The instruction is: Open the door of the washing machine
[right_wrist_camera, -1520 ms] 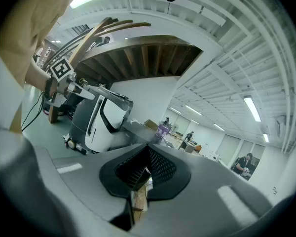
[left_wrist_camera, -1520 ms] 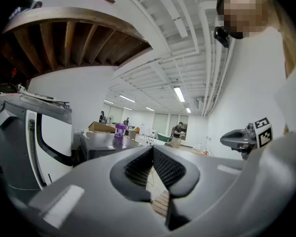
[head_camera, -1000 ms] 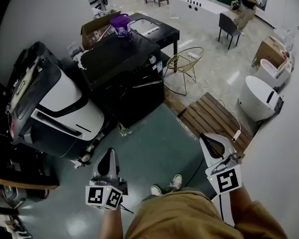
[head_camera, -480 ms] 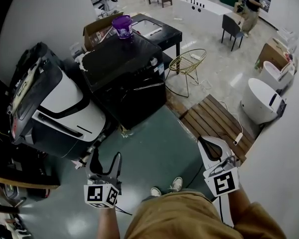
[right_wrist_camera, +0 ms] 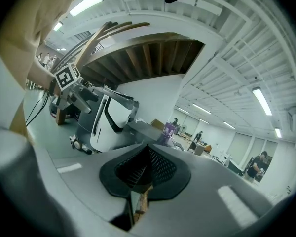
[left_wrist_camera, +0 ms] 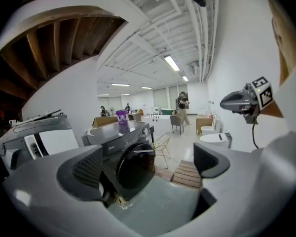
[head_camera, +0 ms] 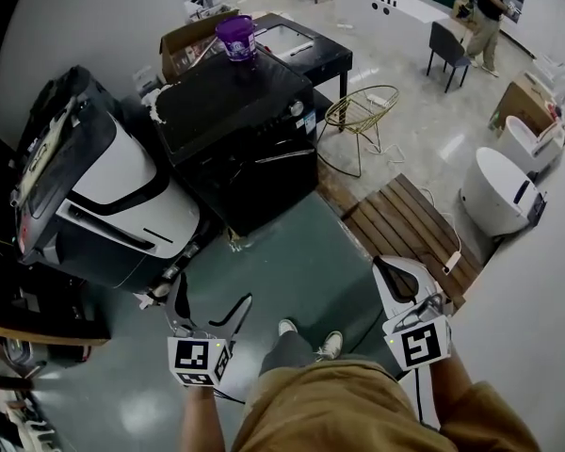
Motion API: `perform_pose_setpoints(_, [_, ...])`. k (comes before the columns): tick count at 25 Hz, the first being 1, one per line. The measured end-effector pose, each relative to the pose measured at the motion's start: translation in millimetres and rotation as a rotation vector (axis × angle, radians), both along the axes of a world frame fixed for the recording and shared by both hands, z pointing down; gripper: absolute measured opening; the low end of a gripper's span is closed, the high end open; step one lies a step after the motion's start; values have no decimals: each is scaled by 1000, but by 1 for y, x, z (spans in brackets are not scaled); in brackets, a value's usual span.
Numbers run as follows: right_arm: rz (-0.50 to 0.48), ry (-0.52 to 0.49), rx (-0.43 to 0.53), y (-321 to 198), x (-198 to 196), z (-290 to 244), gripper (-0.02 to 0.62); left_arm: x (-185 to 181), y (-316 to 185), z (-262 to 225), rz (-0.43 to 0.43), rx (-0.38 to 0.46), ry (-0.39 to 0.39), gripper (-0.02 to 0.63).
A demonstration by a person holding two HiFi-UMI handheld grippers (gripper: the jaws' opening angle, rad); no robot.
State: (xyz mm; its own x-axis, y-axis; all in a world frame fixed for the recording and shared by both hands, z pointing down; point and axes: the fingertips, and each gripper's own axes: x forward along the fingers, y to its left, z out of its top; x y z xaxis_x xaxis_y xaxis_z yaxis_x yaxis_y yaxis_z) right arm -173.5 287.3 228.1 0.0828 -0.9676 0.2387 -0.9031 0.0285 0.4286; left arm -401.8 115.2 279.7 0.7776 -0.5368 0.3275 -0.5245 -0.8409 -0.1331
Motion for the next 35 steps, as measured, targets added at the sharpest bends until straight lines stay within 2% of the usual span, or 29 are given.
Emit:
perform_pose_setpoints(5, [-14, -28, -21, -30, 7, 13, 4, 1, -23, 18, -22, -30, -26, 601])
perform_pose_setpoints(9, [-1, -21, -53, -63, 26, 21, 3, 26, -57, 35, 2, -55, -35, 601])
perform_pose_setpoints(16, [64, 1, -91, -146, 94, 19, 3, 125, -158, 48, 99, -65, -14, 601])
perform_pose_setpoints(20, [96, 34, -143, -200, 129, 15, 3, 180, -216, 62, 173, -107, -16, 601])
perform_pose_setpoints(22, [137, 24, -171, -215, 143, 14, 3, 204, -234, 68, 228, -131, -37, 601])
perform_pose_setpoints(27, [218, -24, -194, -243, 168, 18, 3, 266, -262, 84, 364, -129, -100, 601])
perform_pose_setpoints(32, [286, -77, -180, -255, 194, 23, 3, 310, -287, 106, 409, -131, -158, 600])
perform_pose_setpoints(35, [289, -87, -188, -262, 214, 29, 3, 338, -298, 126, 406, -121, -204, 600])
